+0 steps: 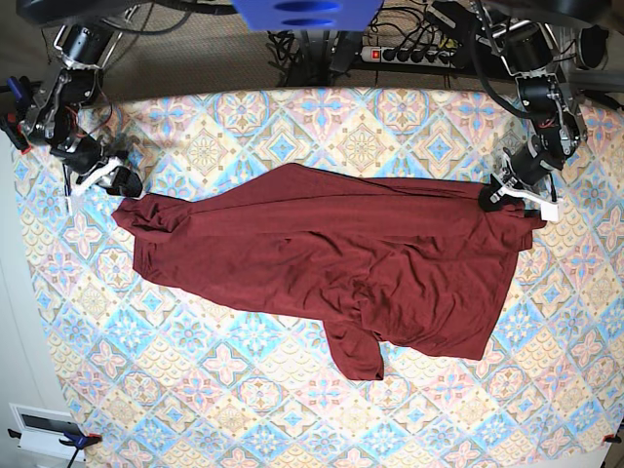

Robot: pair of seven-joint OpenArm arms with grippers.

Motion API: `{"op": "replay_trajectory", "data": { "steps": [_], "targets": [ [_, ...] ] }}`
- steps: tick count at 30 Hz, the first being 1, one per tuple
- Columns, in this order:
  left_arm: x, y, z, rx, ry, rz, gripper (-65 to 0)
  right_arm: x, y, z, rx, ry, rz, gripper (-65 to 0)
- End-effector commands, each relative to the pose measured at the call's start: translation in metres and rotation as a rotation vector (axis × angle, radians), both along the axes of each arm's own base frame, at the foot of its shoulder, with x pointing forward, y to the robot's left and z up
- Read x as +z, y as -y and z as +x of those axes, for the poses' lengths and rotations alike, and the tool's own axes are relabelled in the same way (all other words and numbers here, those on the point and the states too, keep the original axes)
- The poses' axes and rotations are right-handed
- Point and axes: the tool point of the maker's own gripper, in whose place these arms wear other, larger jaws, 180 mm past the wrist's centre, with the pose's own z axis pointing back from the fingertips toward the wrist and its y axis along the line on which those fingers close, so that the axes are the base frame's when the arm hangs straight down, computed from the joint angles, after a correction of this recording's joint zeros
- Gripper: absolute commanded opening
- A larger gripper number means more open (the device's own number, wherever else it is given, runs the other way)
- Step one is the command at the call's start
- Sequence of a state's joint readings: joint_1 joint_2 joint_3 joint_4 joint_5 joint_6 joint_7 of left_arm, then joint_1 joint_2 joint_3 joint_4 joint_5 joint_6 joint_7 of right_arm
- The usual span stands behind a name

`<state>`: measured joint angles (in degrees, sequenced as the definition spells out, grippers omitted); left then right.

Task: Layout the t-shirt on the table in an organized manner, then fold the t-shirt properly
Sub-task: 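Pull the shirt with both grippers toward the arm bases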

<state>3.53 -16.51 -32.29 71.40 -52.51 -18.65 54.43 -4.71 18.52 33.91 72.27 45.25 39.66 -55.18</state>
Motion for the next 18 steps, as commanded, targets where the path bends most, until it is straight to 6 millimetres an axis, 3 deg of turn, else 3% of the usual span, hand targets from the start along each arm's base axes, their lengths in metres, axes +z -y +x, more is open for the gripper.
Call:
{"op": "replay_trajectory", "data": {
  "steps": [1,11,18],
  "targets": [
    [0.008,-0.009,0.004,0.001,0.016,0.024,-65.0,0.015,0.008,0.013,-0.008,0.056,-0.006,-37.9],
    [0.008,-0.011,0.003,0.0,0.014,0.029,-65.0,0.004,0.008,0.026,-0.048,0.04,0.062,-37.9],
    [0.008,-0.011,0.003,0.0,0.014,0.029,-65.0,-0.005,-0.013,0.025,-0.045,0.033,0.106,-37.9]
  ]
}}
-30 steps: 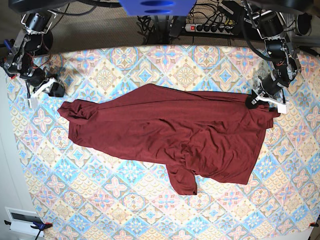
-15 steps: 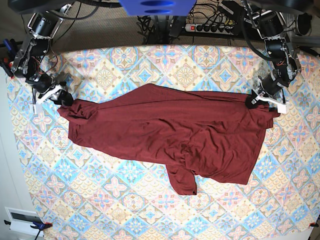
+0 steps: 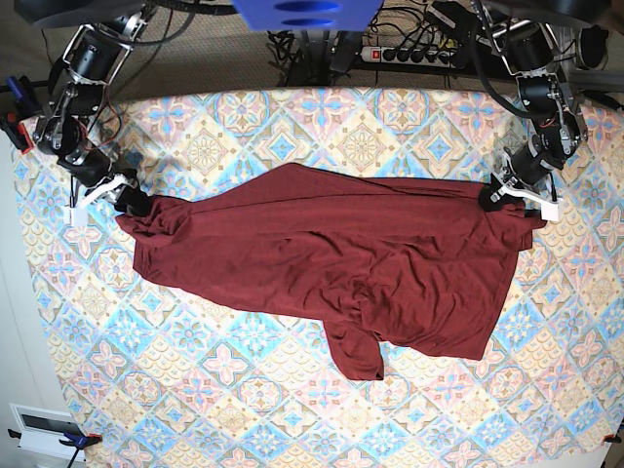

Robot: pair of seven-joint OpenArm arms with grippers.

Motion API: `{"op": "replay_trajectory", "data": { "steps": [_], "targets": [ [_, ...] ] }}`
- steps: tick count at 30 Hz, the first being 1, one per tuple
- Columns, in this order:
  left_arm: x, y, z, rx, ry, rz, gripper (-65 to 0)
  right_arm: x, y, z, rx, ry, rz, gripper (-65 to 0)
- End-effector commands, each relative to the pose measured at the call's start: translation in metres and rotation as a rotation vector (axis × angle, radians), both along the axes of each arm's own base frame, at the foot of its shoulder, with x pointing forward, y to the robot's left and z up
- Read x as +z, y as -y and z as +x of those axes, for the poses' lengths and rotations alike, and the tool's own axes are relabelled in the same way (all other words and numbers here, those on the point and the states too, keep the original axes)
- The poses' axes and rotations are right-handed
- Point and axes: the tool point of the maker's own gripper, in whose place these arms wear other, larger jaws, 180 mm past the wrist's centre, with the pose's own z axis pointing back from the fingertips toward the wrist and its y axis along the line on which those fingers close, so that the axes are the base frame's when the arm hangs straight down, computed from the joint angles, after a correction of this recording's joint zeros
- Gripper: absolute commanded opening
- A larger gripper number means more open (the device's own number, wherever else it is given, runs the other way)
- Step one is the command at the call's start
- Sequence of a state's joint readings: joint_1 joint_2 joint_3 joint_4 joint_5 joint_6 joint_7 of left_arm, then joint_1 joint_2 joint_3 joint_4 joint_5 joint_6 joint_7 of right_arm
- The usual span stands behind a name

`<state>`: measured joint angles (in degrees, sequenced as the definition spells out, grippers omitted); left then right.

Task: Layout the t-shirt on the table in an organized manner, then fold the t-shirt properly
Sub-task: 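Pull the shirt with both grippers toward the arm bases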

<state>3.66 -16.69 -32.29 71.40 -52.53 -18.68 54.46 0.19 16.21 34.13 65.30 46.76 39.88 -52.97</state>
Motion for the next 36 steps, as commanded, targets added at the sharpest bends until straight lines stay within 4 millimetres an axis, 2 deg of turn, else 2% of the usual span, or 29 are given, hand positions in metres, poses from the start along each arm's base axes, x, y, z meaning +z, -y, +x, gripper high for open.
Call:
{"op": "replay_trajectory", "data": {
  "steps": [1,5,8,11,17,21,26,28,32,36],
  "targets": [
    [0.008,-0.009,0.004,0.001,0.016,0.026,-65.0,0.001,0.001,0.0,0.019,-0.01,-0.018,-37.9],
    [0.008,-0.009,0.004,0.001,0.016,0.026,-65.0,0.001,-0.002,0.002,0.016,-0.004,-0.009,-38.0],
    [0.008,-0.009,0.004,0.001,0.016,0.026,-65.0,0.008,-0.002,0.011,0.016,0.018,-0.01,-39.2],
    [0.008,-0.009,0.004,0.001,0.016,0.026,-65.0,0.009,-0.002,0.013,0.015,0.022,-0.01,-46.2],
    [0.009,-0.013,0.004,-0.002,0.016,0.035,-65.0,0.016,-0.002,0.02,0.02,0.043,-0.016,-64.2],
    [0.014,-0.024,0.004,-0.008,0.017,0.066,-65.0,0.019,-0.002,0.021,0.021,0.053,-0.019,-65.0],
    [0.022,-0.041,0.005,-0.013,0.02,0.108,-65.0,0.044,0.0,0.029,0.047,0.115,-0.079,-65.0],
    [0.025,-0.045,0.005,-0.015,0.023,0.117,-65.0,0.038,0.001,0.017,0.064,0.079,-0.096,-65.0],
    [0.035,-0.055,-0.003,-0.015,0.037,0.117,-65.0,0.038,0.001,-0.001,0.081,0.065,-0.134,-65.0],
    [0.047,-0.051,-0.011,-0.051,0.058,0.15,-65.0,0.035,0.014,-0.022,0.067,0.024,-0.167,-65.0]
  ]
}}
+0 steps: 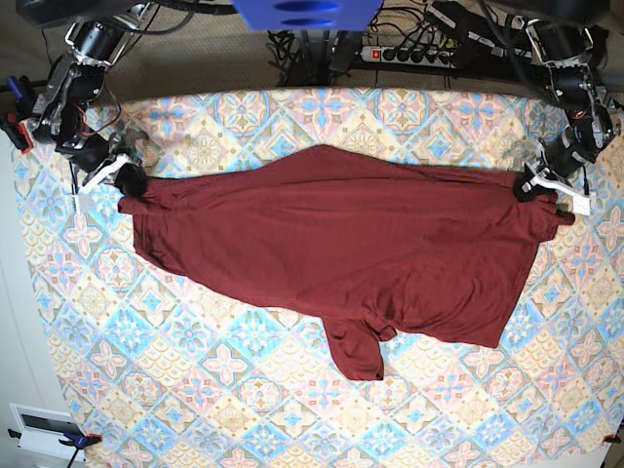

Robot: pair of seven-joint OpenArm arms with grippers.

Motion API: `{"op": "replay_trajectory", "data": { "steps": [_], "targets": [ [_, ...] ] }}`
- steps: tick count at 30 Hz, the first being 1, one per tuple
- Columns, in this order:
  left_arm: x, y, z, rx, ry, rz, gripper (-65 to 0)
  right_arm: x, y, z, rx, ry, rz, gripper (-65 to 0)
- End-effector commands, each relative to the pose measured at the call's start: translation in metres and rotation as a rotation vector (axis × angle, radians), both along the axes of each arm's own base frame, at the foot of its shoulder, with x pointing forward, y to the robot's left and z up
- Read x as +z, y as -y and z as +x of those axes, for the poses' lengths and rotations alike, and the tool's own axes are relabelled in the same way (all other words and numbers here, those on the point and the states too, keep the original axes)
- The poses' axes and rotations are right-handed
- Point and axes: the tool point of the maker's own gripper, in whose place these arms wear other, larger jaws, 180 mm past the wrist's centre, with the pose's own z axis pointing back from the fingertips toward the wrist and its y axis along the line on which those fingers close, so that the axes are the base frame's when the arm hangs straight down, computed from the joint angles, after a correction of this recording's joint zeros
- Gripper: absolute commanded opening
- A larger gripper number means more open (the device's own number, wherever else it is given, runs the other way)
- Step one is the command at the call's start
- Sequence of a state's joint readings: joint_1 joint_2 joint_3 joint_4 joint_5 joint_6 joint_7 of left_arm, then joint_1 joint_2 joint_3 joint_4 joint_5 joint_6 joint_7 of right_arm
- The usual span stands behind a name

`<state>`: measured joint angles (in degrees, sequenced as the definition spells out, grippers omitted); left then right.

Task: Layout the t-shirt on the table in an organized manner, then fold the t-shirt properly
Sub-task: 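Pull the shirt with both grippers toward the arm bases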

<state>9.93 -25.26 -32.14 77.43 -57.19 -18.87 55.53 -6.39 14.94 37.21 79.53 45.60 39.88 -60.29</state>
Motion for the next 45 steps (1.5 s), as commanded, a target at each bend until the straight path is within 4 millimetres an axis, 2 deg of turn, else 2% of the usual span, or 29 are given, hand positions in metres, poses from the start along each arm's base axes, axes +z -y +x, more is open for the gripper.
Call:
{"op": "replay_trajectory", "data": {
  "steps": [1,3,8,19,22,28,30,34,39,42,45],
  "targets": [
    [0.017,-0.006,0.008,-0.007,0.052,0.028,-65.0,0.014,0.013,0.003,-0.01,0.037,-0.029,-65.0],
    [0.017,-0.004,0.001,-0.017,0.045,0.036,-65.0,0.014,0.018,-0.007,-0.015,0.016,-0.039,-65.0],
    [0.02,0.0,-0.017,-0.043,0.034,0.067,-65.0,0.024,0.012,-0.019,-0.009,0.044,-0.002,-65.0],
    [0.037,-0.051,-0.054,0.074,-0.013,0.106,-65.0,-0.001,0.008,-0.08,-0.015,-0.083,0.035,-65.0],
    [0.035,-0.055,-0.063,0.096,-0.027,0.099,-65.0,-0.001,0.007,-0.09,-0.003,-0.099,0.02,-65.0],
    [0.027,-0.052,-0.076,0.094,-0.061,0.098,-65.0,0.003,0.005,-0.1,0.018,-0.109,-0.004,-65.0],
    [0.02,-0.046,-0.079,0.103,-0.067,0.078,-65.0,0.001,0.005,-0.104,0.017,-0.119,-0.003,-65.0],
    [0.016,-0.042,-0.081,0.104,-0.073,0.07,-65.0,0.0,0.005,-0.11,0.019,-0.132,-0.005,-65.0],
    [-0.001,-0.017,-0.081,0.039,-0.121,0.055,-65.0,-0.001,0.004,-0.11,0.022,-0.133,-0.003,-65.0],
    [-0.005,-0.01,-0.082,0.02,-0.135,0.047,-64.9,-0.001,0.004,-0.11,0.022,-0.132,-0.003,-64.8],
    [-0.007,-0.008,-0.085,0.007,-0.156,0.042,-60.2,0.0,0.005,-0.109,0.018,-0.128,-0.004,-60.6]
  ]
}}
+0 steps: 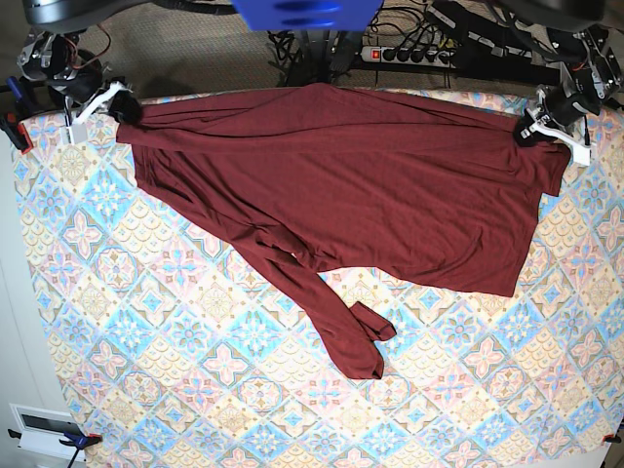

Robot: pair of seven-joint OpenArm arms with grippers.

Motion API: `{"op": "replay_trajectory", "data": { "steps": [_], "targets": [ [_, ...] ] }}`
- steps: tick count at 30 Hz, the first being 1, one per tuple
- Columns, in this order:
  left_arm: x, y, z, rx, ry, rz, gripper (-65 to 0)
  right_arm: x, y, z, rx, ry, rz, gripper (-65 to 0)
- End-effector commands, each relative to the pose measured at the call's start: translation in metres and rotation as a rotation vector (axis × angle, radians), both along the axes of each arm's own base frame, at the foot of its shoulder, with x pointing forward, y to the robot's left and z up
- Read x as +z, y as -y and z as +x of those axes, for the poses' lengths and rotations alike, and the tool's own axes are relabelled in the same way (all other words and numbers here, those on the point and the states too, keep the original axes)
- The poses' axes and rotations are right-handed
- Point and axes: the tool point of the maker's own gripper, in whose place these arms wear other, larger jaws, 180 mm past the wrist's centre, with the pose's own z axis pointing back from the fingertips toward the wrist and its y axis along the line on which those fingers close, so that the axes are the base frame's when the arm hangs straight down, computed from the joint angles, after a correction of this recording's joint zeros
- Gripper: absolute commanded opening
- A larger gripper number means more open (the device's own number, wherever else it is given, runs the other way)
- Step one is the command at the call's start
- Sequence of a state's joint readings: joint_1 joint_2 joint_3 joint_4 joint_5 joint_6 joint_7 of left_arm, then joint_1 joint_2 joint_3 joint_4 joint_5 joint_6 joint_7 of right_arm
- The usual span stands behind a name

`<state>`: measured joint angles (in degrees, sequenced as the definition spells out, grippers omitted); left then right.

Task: Layout the t-shirt on the table in an organized manner, then fold the t-shirt properly
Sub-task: 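Pull the shirt with both grippers toward the arm bases, then release the left gripper and move it along the shirt side to the hem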

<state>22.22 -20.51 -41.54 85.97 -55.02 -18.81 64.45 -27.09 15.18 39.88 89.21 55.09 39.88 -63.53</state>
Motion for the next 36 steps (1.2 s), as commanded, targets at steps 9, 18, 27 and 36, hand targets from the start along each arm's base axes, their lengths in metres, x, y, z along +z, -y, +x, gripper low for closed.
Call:
{"op": "replay_trajectory", "data": {
  "steps": [9,18,27,36],
  "targets": [
    [0.017,-0.016,-0.002,-0.016,0.017,0.022,-52.7,0.018,0.025,0.006,-0.054,0.06,-0.044,-55.8],
    [0.044,-0.039,0.003,0.076,0.116,-0.002,-52.3,0.024,0.038,0.005,-0.087,0.073,-0.065,-54.6],
    [0.053,-0.038,0.02,0.08,0.17,-0.016,-52.3,0.042,0.033,0.017,-0.047,0.127,-0.104,-42.1],
    [0.085,-0.039,0.08,0.034,0.291,0.035,-52.2,0.064,0.03,0.033,-0.028,0.217,-0.14,-41.5]
  ]
}}
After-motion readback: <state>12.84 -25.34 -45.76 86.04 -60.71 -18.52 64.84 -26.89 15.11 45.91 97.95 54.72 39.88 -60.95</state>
